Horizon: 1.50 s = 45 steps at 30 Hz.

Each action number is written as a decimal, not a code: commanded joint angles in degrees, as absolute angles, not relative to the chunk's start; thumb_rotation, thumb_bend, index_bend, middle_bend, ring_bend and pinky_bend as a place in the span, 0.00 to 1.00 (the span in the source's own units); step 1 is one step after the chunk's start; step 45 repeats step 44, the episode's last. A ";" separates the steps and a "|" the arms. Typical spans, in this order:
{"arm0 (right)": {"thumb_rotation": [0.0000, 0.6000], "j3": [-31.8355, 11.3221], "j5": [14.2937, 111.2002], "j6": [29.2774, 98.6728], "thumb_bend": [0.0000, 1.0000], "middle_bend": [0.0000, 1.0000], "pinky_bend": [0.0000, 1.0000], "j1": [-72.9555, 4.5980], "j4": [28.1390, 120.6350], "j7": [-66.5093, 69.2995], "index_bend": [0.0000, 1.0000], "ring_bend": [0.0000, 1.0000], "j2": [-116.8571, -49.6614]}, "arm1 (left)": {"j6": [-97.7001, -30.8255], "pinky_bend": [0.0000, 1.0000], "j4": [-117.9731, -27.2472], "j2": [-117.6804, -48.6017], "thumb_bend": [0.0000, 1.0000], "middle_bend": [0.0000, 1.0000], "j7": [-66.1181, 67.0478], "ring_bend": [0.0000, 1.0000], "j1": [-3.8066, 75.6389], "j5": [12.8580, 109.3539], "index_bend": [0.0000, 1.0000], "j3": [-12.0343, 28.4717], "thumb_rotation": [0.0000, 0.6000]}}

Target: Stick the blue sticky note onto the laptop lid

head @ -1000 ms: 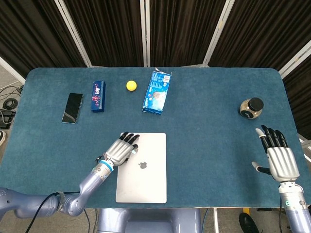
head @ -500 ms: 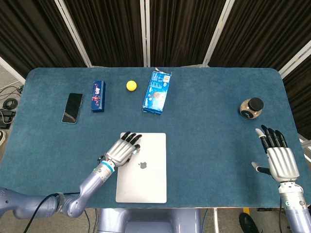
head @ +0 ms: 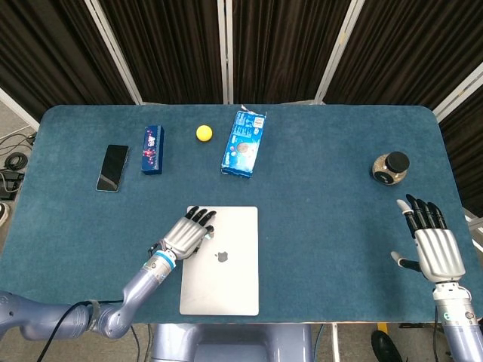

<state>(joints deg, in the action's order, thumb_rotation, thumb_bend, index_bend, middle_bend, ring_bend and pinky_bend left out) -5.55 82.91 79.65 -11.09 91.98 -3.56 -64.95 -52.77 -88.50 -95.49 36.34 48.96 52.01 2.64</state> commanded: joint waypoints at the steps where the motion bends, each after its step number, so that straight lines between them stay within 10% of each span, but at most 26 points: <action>1: 1.00 -5.57 82.91 79.64 0.04 0.00 0.00 -11.09 91.99 -3.53 0.02 0.00 -64.94 | -52.78 0.00 -88.46 -95.67 0.91 0.00 36.48 0.00 49.03 51.89 0.34 2.62 1.00; 19: 1.00 -5.48 83.50 80.15 0.04 0.00 0.00 -10.80 92.43 -3.44 0.02 0.00 -64.71 | -61.52 0.00 -97.62 -88.39 0.84 0.00 31.76 0.00 46.13 59.44 0.28 6.70 1.00; 22: 1.00 -5.52 83.30 80.20 0.02 0.00 0.00 -10.68 92.37 -3.53 0.02 0.00 -64.66 | -65.74 0.00 -100.55 -84.71 0.52 0.00 30.45 0.00 43.64 61.73 0.14 6.79 1.00; 24: 1.00 -5.44 83.16 80.20 0.00 0.00 0.00 -10.55 92.32 -3.78 0.01 0.00 -64.54 | -69.43 0.00 -102.17 -82.25 0.13 0.00 29.16 0.00 41.19 63.62 0.02 6.41 1.00; 26: 1.00 -5.19 83.32 79.97 0.00 0.00 0.00 -10.46 92.54 -3.21 0.00 0.00 -64.19 | -74.84 0.00 -103.82 -79.07 0.00 0.00 27.13 0.00 37.29 65.89 0.00 5.50 1.00; 45: 1.00 -6.02 84.15 83.88 0.00 0.00 0.00 -9.49 91.61 -7.37 0.00 0.00 -66.23 | -93.35 0.00 -99.25 -65.08 0.00 0.00 6.27 0.00 13.46 79.94 0.00 -6.15 1.00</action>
